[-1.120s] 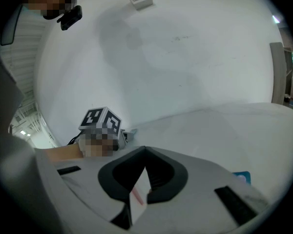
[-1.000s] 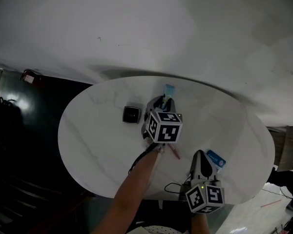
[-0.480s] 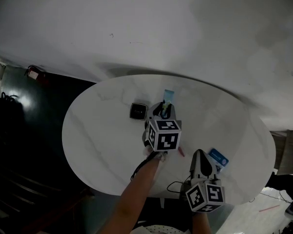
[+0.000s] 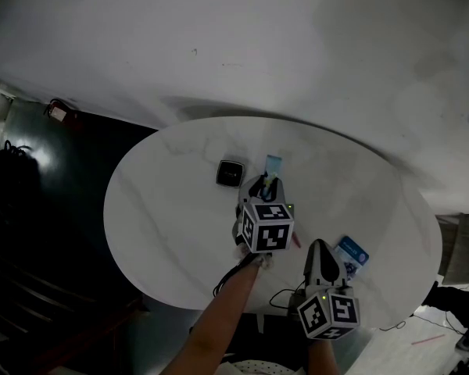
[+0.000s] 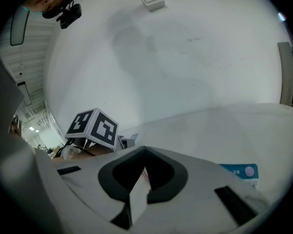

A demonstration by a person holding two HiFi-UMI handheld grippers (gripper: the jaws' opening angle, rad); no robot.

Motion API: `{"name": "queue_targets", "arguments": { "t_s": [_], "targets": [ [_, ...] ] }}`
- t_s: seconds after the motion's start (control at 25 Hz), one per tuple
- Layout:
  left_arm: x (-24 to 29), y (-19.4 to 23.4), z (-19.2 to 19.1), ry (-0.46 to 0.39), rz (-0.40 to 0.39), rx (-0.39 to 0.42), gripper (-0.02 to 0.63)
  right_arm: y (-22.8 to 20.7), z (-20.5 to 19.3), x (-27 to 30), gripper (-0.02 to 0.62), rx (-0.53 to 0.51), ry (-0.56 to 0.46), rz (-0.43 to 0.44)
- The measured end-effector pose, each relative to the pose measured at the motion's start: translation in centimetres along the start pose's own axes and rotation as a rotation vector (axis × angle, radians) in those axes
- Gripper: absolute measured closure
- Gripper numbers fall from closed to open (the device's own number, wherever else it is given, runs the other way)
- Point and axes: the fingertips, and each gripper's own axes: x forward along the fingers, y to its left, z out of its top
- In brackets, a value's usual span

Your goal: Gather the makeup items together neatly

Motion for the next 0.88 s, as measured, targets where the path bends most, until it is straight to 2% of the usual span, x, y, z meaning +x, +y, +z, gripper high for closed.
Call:
{"name": "queue_targets", "arguments": {
  "t_s": [0.88],
  "targets": [
    [0.8,0.9,-2.8,0.049,0.057,-0.021,0.445,-0.1,-0.6,-0.8,0.589,0.007,0.001,-0.018]
  ]
}}
